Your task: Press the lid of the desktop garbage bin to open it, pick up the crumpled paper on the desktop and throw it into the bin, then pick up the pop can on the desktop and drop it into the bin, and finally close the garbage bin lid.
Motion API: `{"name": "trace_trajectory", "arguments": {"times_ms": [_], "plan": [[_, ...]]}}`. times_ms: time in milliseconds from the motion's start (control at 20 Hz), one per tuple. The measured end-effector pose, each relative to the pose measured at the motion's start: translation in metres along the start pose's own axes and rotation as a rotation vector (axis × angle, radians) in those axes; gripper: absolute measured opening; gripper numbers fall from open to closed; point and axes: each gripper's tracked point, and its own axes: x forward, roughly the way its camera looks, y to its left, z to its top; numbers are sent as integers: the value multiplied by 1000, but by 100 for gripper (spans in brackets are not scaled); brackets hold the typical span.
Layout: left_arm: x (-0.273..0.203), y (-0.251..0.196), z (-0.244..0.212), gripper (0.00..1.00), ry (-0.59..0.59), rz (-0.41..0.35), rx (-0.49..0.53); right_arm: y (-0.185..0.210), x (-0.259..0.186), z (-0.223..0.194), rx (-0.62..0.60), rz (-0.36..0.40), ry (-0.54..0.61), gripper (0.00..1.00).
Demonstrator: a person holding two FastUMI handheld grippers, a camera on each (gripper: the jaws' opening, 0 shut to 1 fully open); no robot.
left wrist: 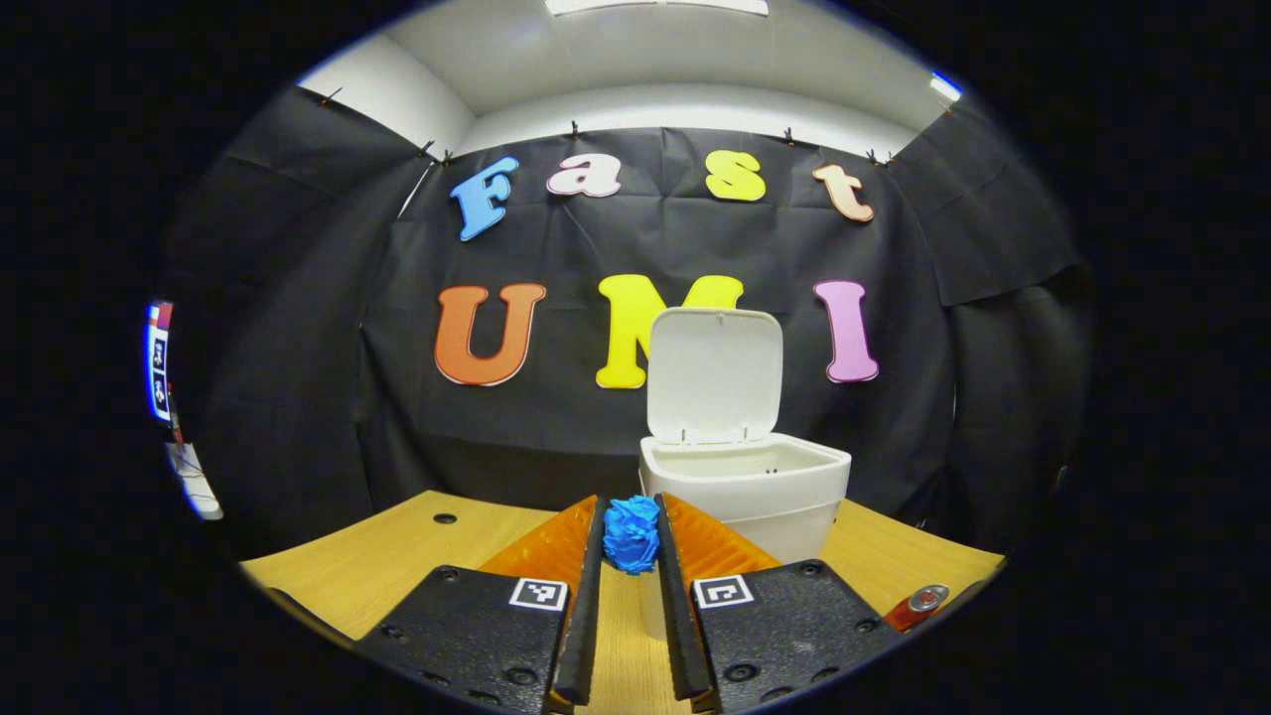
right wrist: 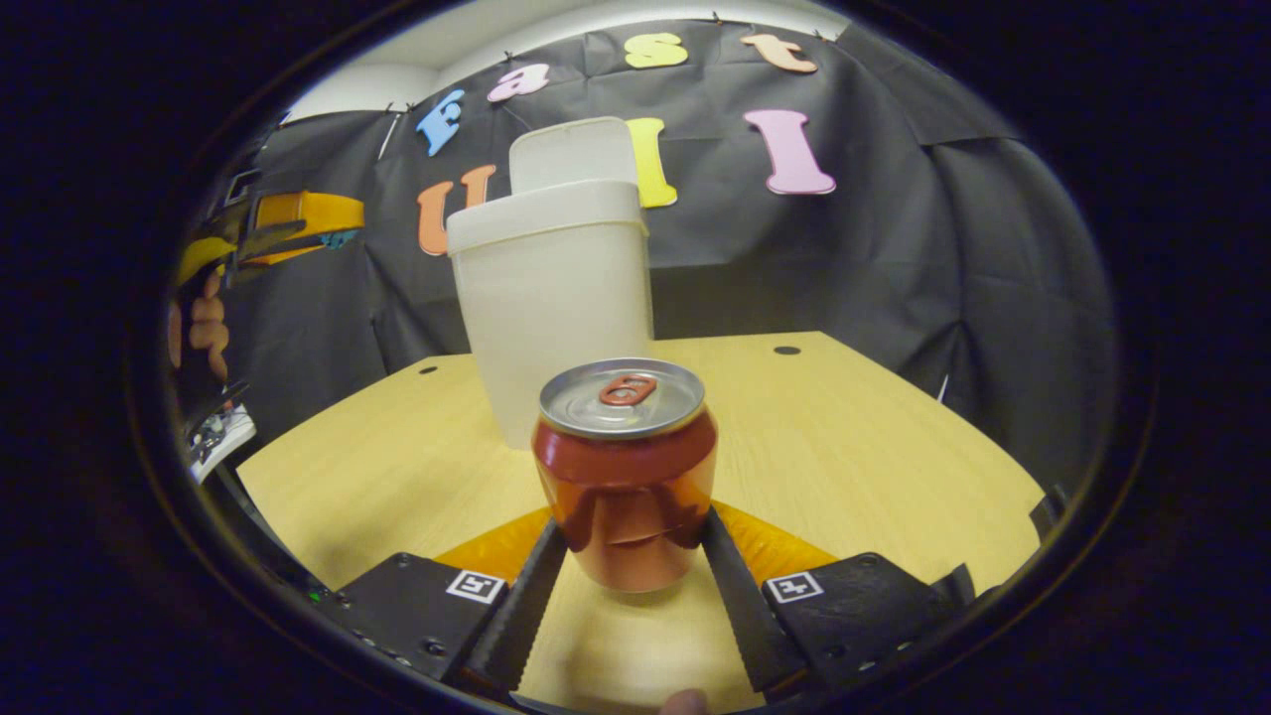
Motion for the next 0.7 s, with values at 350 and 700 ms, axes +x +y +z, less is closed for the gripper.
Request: {"name": "trace_trajectory", "arguments": {"times_ms": [350,700], "plan": [[73,-32,27,32,-23,-59,-6,-18,0,18,11,-15,-39,81],[124,-60,13,36,35,-120,17,-34,3,27,37,-39,-59,81]]}}
